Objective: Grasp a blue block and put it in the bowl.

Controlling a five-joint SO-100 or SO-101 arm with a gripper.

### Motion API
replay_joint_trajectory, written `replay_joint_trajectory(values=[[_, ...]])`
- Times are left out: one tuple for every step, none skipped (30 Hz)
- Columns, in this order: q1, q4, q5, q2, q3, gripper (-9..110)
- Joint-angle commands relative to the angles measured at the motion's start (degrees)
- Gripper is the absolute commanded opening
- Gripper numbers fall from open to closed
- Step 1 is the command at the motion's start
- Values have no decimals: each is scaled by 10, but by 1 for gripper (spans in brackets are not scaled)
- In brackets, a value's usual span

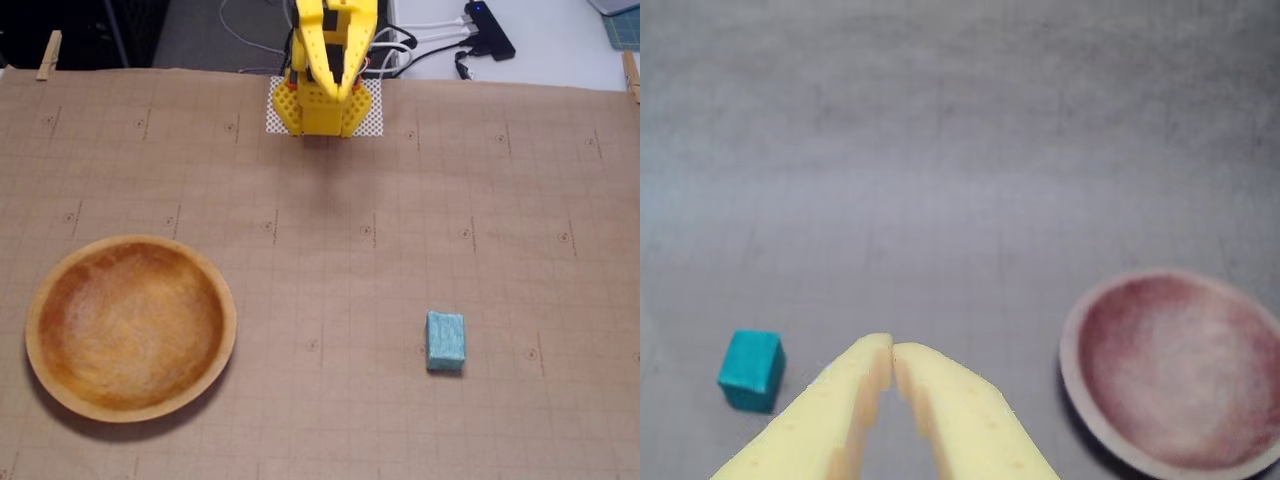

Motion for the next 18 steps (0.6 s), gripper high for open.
replay_joint_trajectory(values=[[-3,-71,7,-59,-25,-2],[-4,-89,7,-77,-25,-2],[-4,-107,7,-90,-21,-2],[-5,-133,7,-108,-18,-2],[-5,-144,7,-117,-16,-2],[-5,-163,8,-128,-11,-2],[-5,-189,4,-143,-6,-2],[-5,-213,2,-156,-2,-2],[-5,-236,1,-168,3,-2],[-5,-260,1,-182,9,-2],[-6,-285,1,-197,18,-2],[-6,-329,4,-218,34,-2],[-7,-364,6,-229,51,-2],[-11,-394,4,-238,66,-2],[-18,-430,4,-247,83,-2],[-25,-465,1,-258,98,-2],[-28,-502,0,-267,112,-2],[-32,-535,-1,-275,126,-2]])
